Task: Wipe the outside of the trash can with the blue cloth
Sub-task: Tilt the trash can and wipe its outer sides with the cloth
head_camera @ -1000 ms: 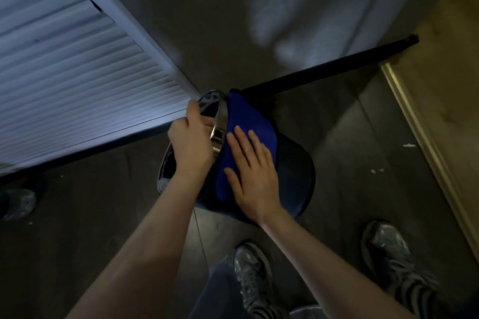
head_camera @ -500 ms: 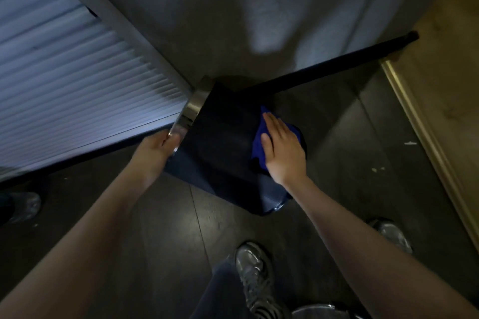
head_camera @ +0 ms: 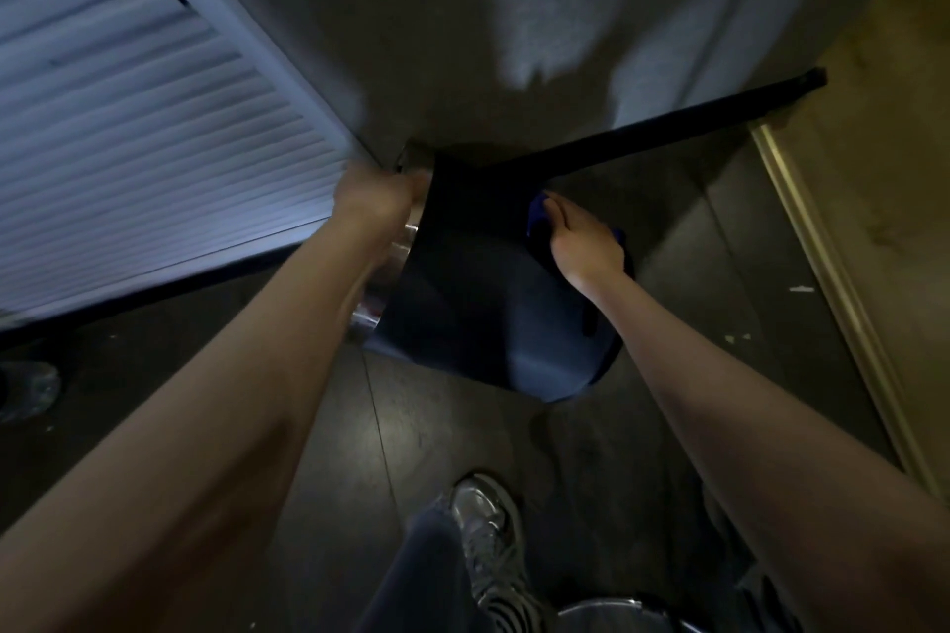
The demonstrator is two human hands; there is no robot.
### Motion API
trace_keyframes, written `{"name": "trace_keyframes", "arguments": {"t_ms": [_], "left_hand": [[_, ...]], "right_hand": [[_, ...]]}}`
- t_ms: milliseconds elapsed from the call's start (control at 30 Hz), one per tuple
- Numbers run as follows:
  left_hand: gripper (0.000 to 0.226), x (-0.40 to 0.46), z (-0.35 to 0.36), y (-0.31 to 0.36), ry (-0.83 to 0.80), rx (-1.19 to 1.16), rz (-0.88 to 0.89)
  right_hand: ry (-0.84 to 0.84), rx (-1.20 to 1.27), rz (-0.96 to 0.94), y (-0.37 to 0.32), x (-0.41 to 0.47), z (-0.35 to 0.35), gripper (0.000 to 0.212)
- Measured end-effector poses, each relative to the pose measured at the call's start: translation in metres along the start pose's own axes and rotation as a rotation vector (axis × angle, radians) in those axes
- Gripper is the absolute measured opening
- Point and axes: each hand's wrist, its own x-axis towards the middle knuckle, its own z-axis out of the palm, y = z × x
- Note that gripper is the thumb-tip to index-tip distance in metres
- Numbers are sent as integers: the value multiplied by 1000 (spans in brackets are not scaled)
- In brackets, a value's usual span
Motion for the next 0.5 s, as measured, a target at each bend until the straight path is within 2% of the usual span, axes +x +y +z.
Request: {"name": "trace_keyframes", "arguments": {"t_ms": [33,167,300,400,500], "left_hand": [[41,2,1,2,9,-9,-5],[19,6,6,8,35,-50,-43],[35,8,10,11,40,-67,-83],[45,5,10,15,7,-100,-104],[38,4,14,20,-3,-135,-114]], "right_hand": [[-12,-2,8,-2,1,-1,41],[27,-8,-1,-10,0,-2,41],[144,-52,-79,-19,-12,4,40],[186,-76,-66,-26,-18,5,40],[222,-110,-144,-52,-22,11,40]]}}
